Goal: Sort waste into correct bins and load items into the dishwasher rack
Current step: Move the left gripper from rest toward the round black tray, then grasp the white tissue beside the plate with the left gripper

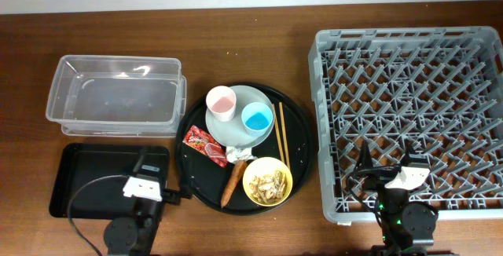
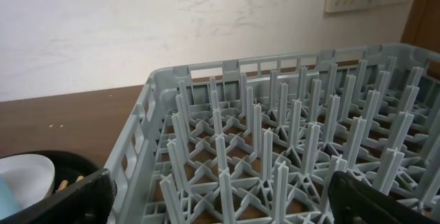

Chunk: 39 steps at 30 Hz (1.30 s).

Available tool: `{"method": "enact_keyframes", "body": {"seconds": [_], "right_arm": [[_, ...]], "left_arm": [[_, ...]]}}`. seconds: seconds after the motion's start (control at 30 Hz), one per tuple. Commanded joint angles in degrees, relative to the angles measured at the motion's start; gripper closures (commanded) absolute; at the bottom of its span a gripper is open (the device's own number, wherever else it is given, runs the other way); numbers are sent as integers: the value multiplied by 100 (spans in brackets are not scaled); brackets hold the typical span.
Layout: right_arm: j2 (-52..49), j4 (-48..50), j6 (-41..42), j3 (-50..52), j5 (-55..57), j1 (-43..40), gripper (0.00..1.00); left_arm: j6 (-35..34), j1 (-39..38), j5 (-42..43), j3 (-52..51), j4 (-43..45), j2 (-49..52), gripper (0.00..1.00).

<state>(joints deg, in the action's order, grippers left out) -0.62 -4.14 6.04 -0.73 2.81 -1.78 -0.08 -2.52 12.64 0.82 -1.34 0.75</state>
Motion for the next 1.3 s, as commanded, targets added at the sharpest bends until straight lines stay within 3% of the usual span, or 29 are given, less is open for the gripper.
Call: {"method": "enact_keyframes", "body": {"seconds": [0.0,0.2,0.3,0.4,0.5,0.73,0.77,0.87,0.9,1.13,1.27], "right_arm": [[42,-22,44,42,48,20,2],[42,-22,44,42,46,20,2],[42,-20,44,42,48,20,2],[42,-22,44,42,48,20,2],[42,-20,44,42,48,20,2],[42,-20,44,42,48,20,2],[42,-20,44,42,48,20,2],[42,-22,44,42,48,20,2],[42,-20,44,42,48,20,2],[42,-22,44,42,48,20,2],[42,-22,44,42,48,20,2]], "left_arm": [[-470,-22,1296,190,35,-24,1],[-509,-22,1331,2129,-1342,457,1],[-507,-22,1335,3805,-2406,1550,1],[-503,-22,1910,5508,-3663,2986,1],[-243,-22,2291,7110,-5351,4498,1],[-249,-22,2599,7434,-5777,5976,1],[-251,-22,2599,7434,-5772,6094,9],[-254,-302,2544,7423,-6050,6367,92],[-254,-448,2461,7423,-6092,6402,99],[-1488,-2363,527,7423,-5816,6776,99],[-1720,-3259,-66,7423,-5611,7276,100]]}}
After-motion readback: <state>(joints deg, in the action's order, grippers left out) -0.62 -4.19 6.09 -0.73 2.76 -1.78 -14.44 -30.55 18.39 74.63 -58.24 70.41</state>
